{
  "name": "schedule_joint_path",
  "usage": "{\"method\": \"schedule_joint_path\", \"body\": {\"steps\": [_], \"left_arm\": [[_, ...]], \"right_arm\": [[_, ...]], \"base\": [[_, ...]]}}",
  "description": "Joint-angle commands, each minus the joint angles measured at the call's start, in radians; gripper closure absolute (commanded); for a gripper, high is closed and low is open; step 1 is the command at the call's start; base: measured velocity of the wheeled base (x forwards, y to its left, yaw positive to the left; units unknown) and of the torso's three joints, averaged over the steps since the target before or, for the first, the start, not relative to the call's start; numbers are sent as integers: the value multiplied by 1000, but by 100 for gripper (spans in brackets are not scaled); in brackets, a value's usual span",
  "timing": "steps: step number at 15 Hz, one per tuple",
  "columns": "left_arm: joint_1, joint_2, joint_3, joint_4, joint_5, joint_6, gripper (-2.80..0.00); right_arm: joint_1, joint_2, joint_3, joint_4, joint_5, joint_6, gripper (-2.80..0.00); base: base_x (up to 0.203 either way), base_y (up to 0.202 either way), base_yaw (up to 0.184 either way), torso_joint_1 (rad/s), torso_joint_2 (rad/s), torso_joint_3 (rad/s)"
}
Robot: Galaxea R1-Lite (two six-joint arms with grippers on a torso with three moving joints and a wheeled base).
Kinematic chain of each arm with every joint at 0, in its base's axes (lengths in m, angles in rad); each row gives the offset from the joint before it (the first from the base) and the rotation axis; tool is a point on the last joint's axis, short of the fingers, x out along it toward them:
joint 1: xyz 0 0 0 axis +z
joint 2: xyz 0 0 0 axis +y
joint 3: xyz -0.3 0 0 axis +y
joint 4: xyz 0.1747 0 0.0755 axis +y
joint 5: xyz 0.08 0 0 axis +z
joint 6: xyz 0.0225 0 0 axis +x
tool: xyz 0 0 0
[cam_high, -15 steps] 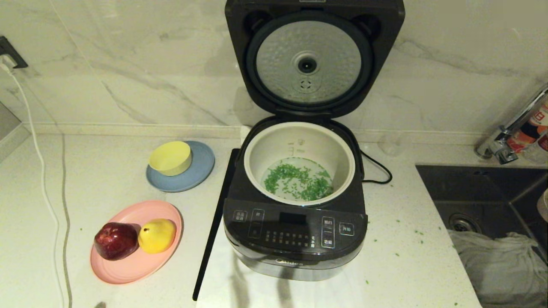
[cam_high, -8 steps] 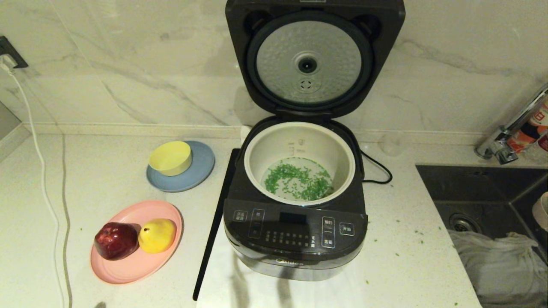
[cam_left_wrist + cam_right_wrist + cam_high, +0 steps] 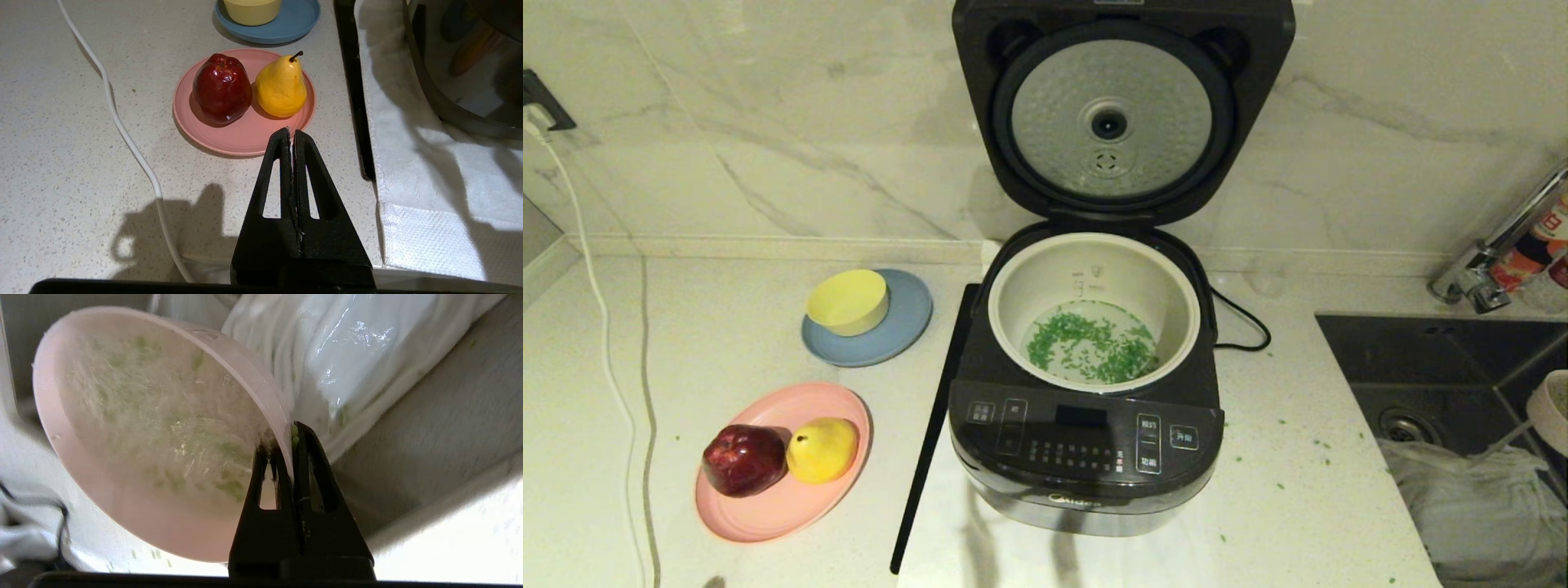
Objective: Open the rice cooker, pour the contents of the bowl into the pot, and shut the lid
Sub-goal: Fill a bowl with water from the tap, then pour the water from the bowl into the rice cooker
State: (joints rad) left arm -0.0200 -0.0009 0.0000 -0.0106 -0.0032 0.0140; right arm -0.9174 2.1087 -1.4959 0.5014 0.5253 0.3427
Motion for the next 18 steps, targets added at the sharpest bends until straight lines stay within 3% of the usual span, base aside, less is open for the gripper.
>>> {"method": "schedule_joint_path", "body": {"steps": [1,6,10,15,18], "left_arm": [[0,-1,8,0,0,0,0],[0,-1,8,0,0,0,0],[0,-1,8,0,0,0,0],[0,-1,8,0,0,0,0],[0,-1,8,0,0,0,0]], "right_arm": [[28,-114,88,1,0,-23,0],[130,-320,231,2,-4,-34,0],[266,-486,300,19,-12,-28,0],[480,-596,274,146,-62,-10,0],[628,-613,225,191,-82,59,0]], "base": [[0,0,0,0,0,0],[0,0,0,0,0,0],[0,0,0,0,0,0],[0,0,0,0,0,0],[0,0,0,0,0,0]]}}
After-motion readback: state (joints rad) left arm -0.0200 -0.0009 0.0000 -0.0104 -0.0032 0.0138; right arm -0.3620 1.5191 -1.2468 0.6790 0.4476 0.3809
